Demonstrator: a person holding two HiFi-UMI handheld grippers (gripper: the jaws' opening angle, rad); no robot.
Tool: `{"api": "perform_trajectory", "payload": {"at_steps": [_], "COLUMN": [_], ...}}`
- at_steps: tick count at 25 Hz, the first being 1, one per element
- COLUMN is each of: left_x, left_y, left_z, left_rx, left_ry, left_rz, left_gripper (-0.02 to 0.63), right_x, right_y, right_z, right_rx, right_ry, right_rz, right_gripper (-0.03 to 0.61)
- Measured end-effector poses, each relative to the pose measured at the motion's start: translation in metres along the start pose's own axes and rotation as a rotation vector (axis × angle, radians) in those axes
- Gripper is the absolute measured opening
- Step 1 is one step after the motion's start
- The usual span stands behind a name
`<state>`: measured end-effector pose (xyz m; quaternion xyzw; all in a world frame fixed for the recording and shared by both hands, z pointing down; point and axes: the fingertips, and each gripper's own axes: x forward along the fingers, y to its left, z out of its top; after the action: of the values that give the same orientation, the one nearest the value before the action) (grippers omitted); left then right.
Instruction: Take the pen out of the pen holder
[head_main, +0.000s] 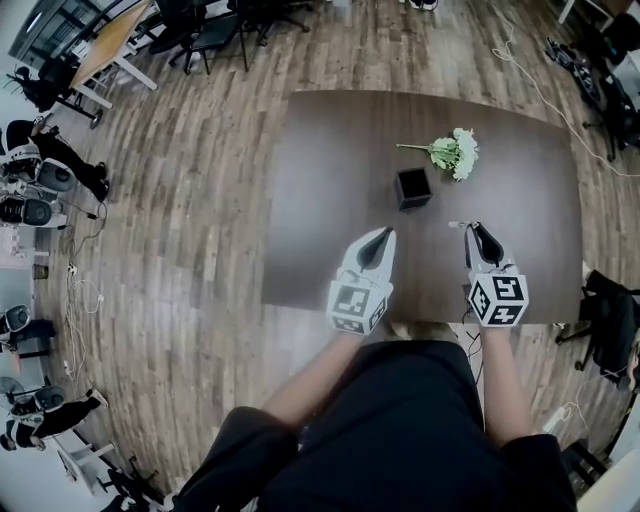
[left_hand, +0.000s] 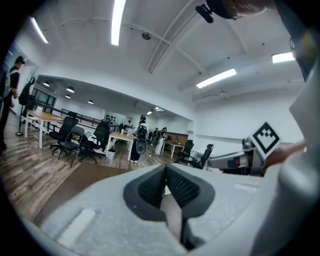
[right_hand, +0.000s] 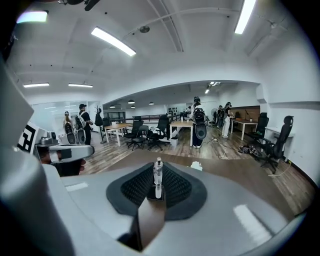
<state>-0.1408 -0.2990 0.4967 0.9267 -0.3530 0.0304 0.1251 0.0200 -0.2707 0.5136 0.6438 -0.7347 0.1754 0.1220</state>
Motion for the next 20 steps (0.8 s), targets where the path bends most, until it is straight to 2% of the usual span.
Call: {"api": "perform_trajectory", "payload": {"at_steps": [12,20], "left_x": [0.033,0.054], "left_y": [-0.06,-0.104], "left_z": [0.013,0.014], "left_rx": [0.031,0.053], "left_ry": [-0.024,-0.025], "left_rz": [0.064,0.054], "left_gripper": [0.003,0.003], "right_x": [-0.053,-0.08], "right_y": [-0.08,-0.138], "right_z": [0.01,0.018], "right_rx": [-0.032,-0.015], "right_ry": [-0.03,-0.055], "right_rz": [0.011,-0.017], "right_gripper": [0.057,0.055]}}
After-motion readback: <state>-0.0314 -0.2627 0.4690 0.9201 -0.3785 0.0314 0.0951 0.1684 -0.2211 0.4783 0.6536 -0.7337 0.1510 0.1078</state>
